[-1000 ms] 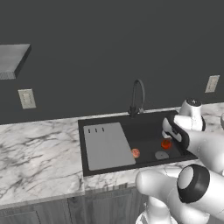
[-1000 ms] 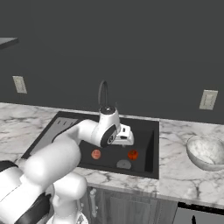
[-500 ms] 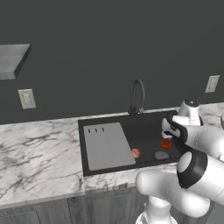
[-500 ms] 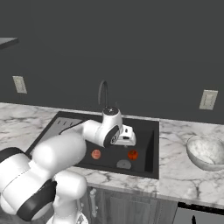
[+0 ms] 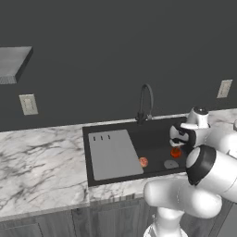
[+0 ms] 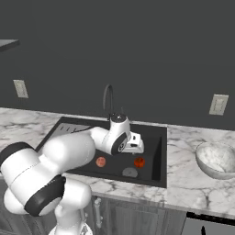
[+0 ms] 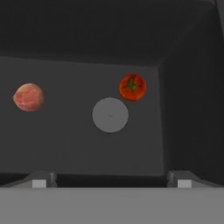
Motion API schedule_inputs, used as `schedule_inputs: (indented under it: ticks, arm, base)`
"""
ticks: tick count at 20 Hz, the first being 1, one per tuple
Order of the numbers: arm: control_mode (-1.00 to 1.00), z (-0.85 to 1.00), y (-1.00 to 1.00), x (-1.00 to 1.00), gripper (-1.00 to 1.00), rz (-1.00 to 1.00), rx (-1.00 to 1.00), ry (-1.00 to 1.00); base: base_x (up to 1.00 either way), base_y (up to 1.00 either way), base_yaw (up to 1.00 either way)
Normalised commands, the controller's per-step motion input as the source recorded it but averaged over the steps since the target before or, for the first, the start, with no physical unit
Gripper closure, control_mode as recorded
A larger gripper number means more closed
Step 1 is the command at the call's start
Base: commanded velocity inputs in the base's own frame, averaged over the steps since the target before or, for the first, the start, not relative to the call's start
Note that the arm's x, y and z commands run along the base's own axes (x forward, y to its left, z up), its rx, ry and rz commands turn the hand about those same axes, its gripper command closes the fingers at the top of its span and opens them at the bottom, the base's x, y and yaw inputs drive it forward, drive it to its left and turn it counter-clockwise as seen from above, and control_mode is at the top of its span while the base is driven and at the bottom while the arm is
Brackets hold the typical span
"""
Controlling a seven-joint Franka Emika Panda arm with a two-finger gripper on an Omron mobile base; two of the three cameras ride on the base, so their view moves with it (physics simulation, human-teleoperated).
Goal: Remove the tomato and peach from the sink. Then move the bowl and cup from the counter to the sink for washing.
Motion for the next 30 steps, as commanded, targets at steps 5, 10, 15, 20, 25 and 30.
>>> schedule_inputs:
  ticks: [5, 10, 15, 20, 25, 30]
  arm:
    - [-1.00, -0.12, -0.01, 0.16, -1.00, 0.00, 0.00, 0.00]
    - [-1.00, -0.12, -0.02, 0.18, -1.00, 0.00, 0.00, 0.00]
    - [-1.00, -0.12, -0.03, 0.17, -1.00, 0.00, 0.00, 0.00]
    - [-1.00, -0.12, -0.05, 0.15, -1.00, 0.00, 0.00, 0.00]
    - [-1.00, -0.12, -0.05, 0.14, -1.00, 0.00, 0.00, 0.00]
    - [-1.00, -0.12, -0.07, 0.13, -1.00, 0.00, 0.00, 0.00]
  base:
    - [0.00, 0.00, 0.00]
    - [0.00, 0.00, 0.00]
    - [0.00, 0.00, 0.00]
    - [0.00, 0.00, 0.00]
    - [0.00, 0.00, 0.00]
    - [0.00, 0.00, 0.00]
